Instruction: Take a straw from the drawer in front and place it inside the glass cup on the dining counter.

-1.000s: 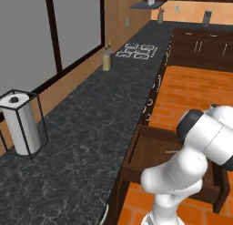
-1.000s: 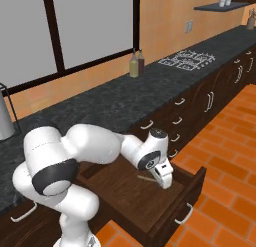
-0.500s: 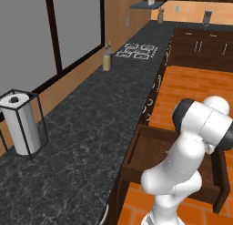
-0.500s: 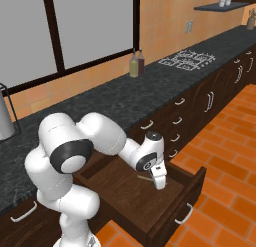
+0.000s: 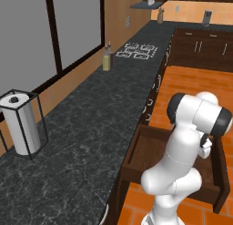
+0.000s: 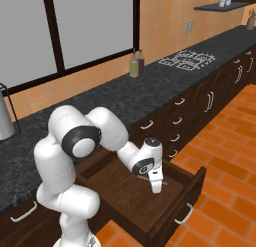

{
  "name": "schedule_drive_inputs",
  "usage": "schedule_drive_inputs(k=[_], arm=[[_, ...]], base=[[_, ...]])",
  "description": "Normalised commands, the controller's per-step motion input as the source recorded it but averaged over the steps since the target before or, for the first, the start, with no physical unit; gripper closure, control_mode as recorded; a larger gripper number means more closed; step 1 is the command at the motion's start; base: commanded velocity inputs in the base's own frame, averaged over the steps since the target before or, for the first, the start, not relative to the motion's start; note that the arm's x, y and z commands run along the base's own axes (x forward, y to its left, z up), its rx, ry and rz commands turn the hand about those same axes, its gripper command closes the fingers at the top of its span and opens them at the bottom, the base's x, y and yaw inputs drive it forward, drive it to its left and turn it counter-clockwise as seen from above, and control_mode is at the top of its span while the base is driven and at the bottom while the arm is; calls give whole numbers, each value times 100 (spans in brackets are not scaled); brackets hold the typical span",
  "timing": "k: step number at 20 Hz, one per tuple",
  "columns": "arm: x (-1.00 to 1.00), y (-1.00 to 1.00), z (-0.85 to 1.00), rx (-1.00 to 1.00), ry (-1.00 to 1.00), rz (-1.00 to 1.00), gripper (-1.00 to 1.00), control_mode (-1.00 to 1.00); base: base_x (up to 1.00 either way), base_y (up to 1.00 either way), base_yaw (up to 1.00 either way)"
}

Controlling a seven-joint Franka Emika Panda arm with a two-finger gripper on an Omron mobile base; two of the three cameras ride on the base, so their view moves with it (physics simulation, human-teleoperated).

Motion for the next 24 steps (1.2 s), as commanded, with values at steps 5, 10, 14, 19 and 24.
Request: schedule_drive_inputs(k=[5, 10, 14, 19, 24], arm=[[44, 0, -16, 0, -3, 0, -100, -100], [18, 0, -23, 1, -5, 0, -100, -100], [16, 0, -23, 0, -7, 0, -100, -100], [12, -3, -25, 0, -4, 0, -100, -100], [18, -10, -22, 2, 0, 0, -100, -100]], base=[[0, 0, 0], [0, 0, 0], [0, 0, 0], [0, 0, 0], [0, 0, 0]])
